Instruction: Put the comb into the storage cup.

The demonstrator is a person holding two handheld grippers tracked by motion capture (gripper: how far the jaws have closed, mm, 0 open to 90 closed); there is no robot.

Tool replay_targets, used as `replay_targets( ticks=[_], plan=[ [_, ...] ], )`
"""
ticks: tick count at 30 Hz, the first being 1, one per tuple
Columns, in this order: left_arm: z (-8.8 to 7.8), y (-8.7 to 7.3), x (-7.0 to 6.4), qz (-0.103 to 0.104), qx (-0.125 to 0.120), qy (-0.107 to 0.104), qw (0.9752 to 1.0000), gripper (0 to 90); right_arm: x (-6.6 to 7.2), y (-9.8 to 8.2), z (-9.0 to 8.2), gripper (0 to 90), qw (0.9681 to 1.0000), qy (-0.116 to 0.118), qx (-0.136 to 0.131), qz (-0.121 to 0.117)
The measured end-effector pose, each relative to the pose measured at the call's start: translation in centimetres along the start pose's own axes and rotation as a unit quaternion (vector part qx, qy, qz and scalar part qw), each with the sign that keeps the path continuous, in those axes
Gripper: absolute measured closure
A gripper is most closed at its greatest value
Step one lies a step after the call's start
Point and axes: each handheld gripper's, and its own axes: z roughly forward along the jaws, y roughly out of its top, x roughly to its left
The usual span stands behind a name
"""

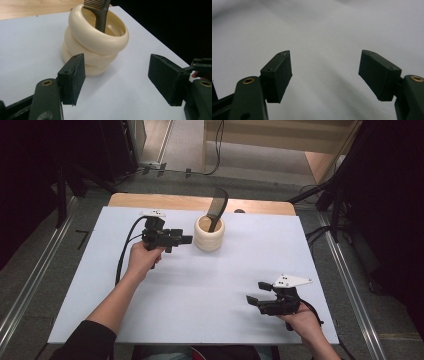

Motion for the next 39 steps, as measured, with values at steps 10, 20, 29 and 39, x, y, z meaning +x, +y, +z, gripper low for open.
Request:
replay_targets(
  ticks=[10, 20, 29, 39],
  plan=[
    [-0.7, -1.4, -0.3, -0.008, 0.005, 0.000, 1.0000, 30.8, 0.0, 0.0, 0.0, 24.8, 1.0000, 0.001, 0.001, 0.001],
    [-1.9, -2.4, -0.8, -0.016, 0.006, 0.002, 0.9999, 30.8, 0.0, 0.0, 0.0, 24.8, 1.0000, 0.002, 0.003, 0.001],
    [-3.0, -3.3, -1.5, -0.011, 0.008, 0.011, 0.9998, 30.8, 0.0, 0.0, 0.1, 24.8, 1.0000, 0.001, 0.003, 0.003],
    [-3.7, -4.8, -2.2, -0.006, 0.018, 0.012, 0.9997, 30.8, -0.1, 0.0, 0.1, 24.8, 1.0000, 0.000, 0.003, 0.004]
  ],
)
